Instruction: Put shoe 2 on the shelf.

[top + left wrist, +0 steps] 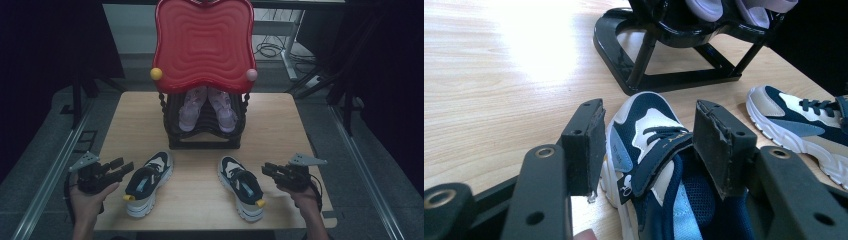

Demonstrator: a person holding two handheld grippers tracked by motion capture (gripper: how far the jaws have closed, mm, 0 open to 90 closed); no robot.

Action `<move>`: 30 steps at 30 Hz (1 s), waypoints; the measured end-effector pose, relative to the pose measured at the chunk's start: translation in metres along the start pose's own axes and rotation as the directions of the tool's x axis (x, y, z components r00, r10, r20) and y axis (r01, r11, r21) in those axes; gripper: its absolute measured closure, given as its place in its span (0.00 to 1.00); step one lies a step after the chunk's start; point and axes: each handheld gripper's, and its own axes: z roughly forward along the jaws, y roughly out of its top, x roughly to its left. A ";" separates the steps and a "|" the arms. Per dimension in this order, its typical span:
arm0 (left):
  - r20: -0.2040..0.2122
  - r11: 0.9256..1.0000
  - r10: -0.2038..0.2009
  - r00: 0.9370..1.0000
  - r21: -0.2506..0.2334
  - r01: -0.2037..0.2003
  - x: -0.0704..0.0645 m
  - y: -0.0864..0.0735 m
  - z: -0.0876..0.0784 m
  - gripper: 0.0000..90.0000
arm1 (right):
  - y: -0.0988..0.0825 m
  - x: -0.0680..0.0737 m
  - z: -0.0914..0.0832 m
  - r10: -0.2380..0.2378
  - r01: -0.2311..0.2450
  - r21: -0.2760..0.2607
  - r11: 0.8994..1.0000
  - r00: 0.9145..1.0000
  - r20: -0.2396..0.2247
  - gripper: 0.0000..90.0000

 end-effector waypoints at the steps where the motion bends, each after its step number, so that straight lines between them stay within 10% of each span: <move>1: 0.002 1.000 0.001 1.000 -0.002 -0.001 0.001 0.000 -0.001 0.52 | -0.001 0.001 -0.003 -0.003 0.003 0.002 1.000 1.000 0.004 0.79; 30: 0.029 0.995 0.022 0.999 0.091 -0.025 -0.003 -0.003 0.005 0.52 | 0.009 0.029 -0.006 -0.055 0.056 0.026 0.998 0.998 -0.044 0.61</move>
